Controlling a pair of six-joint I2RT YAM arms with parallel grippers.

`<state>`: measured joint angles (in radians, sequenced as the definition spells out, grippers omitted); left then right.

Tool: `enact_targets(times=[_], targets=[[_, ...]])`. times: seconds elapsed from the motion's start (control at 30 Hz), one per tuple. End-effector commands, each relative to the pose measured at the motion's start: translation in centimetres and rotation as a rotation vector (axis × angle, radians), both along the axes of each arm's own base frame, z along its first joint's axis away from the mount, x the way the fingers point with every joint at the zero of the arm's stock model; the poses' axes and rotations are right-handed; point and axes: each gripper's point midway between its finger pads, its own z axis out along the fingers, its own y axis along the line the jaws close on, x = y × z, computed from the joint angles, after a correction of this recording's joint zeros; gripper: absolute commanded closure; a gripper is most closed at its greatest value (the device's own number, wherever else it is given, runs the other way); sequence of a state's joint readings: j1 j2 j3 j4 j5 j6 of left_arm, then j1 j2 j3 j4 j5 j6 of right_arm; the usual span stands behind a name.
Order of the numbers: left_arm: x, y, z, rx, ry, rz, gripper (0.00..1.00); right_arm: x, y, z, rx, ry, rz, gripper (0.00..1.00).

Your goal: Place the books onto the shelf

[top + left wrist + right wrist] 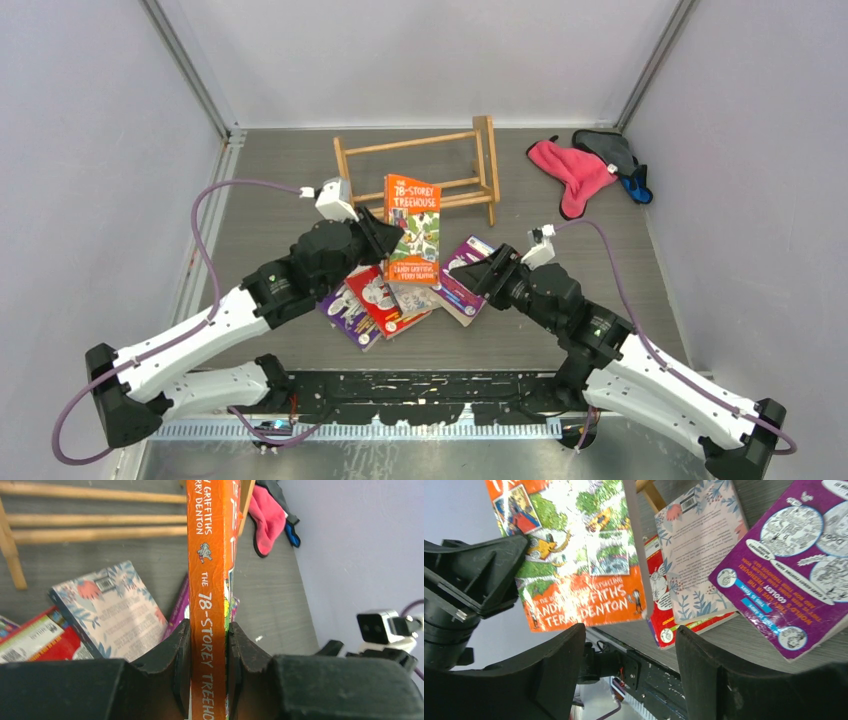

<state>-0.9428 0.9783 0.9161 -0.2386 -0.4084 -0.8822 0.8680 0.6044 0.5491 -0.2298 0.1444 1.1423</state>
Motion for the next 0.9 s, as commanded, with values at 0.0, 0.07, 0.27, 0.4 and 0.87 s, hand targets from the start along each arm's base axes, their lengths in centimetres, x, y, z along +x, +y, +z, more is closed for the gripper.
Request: enact_targets(times=[0.0, 0.07, 0.27, 0.4, 0.87], targets=[[2.6, 1.1, 7.6, -0.039, -0.192, 0.136, 1.0, 0.8, -2.0, 2.5, -0.054, -0.093, -0.067, 0.29], [3.5, 1.1, 8.9, 0.009, -0.242, 0.171, 1.0, 0.9, -2.7, 2.3, -0.092, -0.105, -0.085, 0.29], [5.9, 1.0, 12.2, 0.169, -0.399, 0.297, 1.0, 0.9, -2.8, 1.9, -0.142, -0.12, -0.069, 0.29], [6.8, 1.4, 12.3, 0.272, -0.458, 0.39, 1.0, 1.0, -3.0, 2.0, -0.168, -0.139, -0.068, 0.29], [11.2, 3.3, 8.7, 0.507, -0.537, 0.655, 1.0, 1.3, -3.3, 3.4, -0.238, -0.202, -0.054, 0.29]])
